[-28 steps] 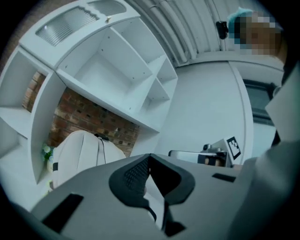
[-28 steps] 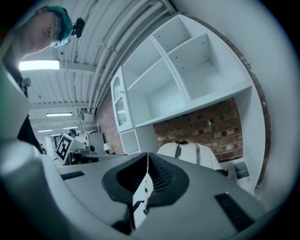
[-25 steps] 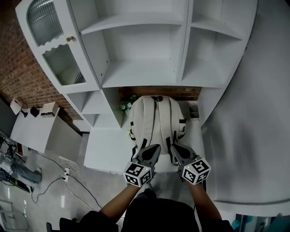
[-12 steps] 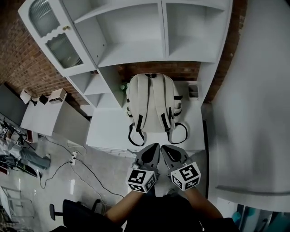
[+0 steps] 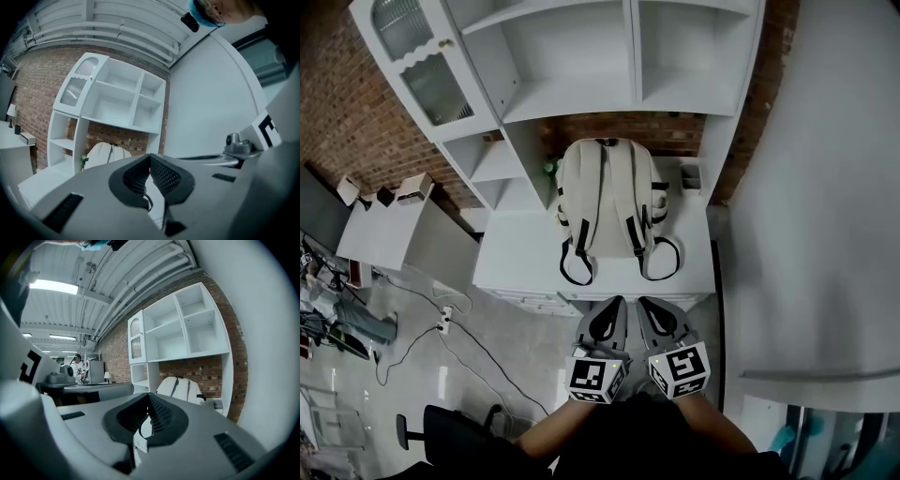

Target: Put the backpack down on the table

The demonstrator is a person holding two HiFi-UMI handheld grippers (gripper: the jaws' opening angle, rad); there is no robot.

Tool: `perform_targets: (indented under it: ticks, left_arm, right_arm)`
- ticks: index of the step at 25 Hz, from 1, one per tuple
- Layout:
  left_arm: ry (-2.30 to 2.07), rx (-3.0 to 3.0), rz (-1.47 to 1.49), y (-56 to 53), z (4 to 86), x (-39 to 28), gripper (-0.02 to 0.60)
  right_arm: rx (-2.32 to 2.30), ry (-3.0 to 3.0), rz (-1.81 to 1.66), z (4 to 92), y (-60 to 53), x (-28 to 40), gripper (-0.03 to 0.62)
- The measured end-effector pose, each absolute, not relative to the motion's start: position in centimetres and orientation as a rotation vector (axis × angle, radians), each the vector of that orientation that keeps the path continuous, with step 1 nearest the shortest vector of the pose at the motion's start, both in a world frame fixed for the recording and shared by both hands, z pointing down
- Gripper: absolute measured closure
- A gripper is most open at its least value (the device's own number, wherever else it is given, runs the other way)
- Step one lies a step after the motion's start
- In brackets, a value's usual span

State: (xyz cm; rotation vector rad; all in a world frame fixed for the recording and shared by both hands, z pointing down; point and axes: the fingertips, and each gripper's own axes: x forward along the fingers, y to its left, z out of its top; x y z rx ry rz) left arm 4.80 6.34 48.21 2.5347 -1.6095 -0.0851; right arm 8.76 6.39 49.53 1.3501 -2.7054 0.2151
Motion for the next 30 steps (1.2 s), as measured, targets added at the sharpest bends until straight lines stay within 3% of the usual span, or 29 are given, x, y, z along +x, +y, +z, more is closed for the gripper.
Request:
perform_targets:
  ticks: [7, 30]
  left_arm:
    - [-1.614, 2.579, -0.077, 8.1, 47.2, 2.9, 0.565]
    - [-1.549, 2.670, -0.107, 9.7, 46.7, -2.3, 0.565]
  right_arm:
    - [1.443, -2.630, 0.071, 48.5, 8.3, 6.4, 0.576]
    - [1.545, -2.602, 0.073, 47.8, 9.1, 1.5, 0.577]
